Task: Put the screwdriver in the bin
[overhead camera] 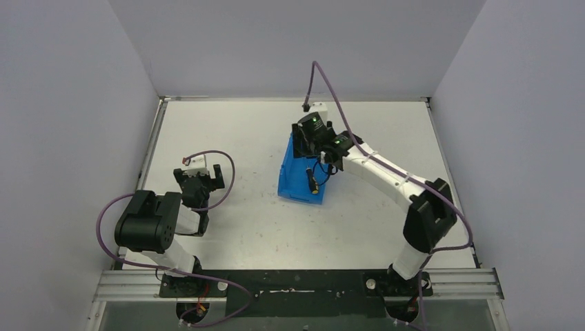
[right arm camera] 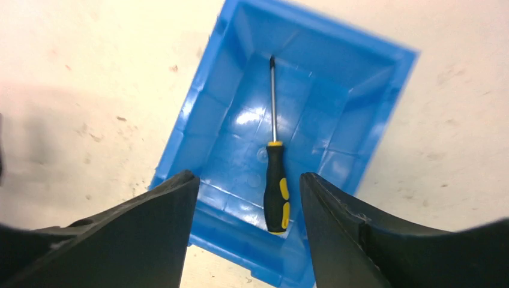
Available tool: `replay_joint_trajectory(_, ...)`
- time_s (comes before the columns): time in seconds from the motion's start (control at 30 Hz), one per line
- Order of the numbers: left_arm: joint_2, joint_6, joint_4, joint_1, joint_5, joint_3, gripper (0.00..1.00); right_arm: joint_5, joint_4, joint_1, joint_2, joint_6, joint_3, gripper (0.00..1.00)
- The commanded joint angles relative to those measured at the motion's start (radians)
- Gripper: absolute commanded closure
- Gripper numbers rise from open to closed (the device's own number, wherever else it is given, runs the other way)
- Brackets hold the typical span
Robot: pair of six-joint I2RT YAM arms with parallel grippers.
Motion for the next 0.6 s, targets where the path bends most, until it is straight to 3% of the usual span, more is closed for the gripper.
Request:
replay_joint_trajectory(0.0, -0.006, 0.008, 0.032, 0.006, 0.010, 0.021, 0.03, 0.105, 0.050, -0.036, -0.217, -0.068, -0.047, 0.27)
replay_joint_trajectory(0.07, -0.006, 0.008, 0.031, 0.006, 0.010, 0.021, 0.03, 0.115, 0.071, -0.084, -0.286, -0.071, -0.114, 0.06)
replay_joint_trajectory(0.1, -0.005, 0.008, 0.031, 0.007, 0.011, 0.021, 0.03, 0.108, 0.075, -0.114, -0.319, -0.070, -0.147, 0.01)
replay_joint_trajectory(0.4, -0.006, 0.008, 0.031, 0.006, 0.010, 0.020, 0.03, 0.107, 0.222, -0.408, -0.534, -0.131, -0.525, 0.00)
replay_joint_trajectory(0.57, -0.006, 0.008, 0.032, 0.006, 0.010, 0.021, 0.03, -0.033, 0.529, -0.575, -0.646, -0.176, -0.821, 0.00)
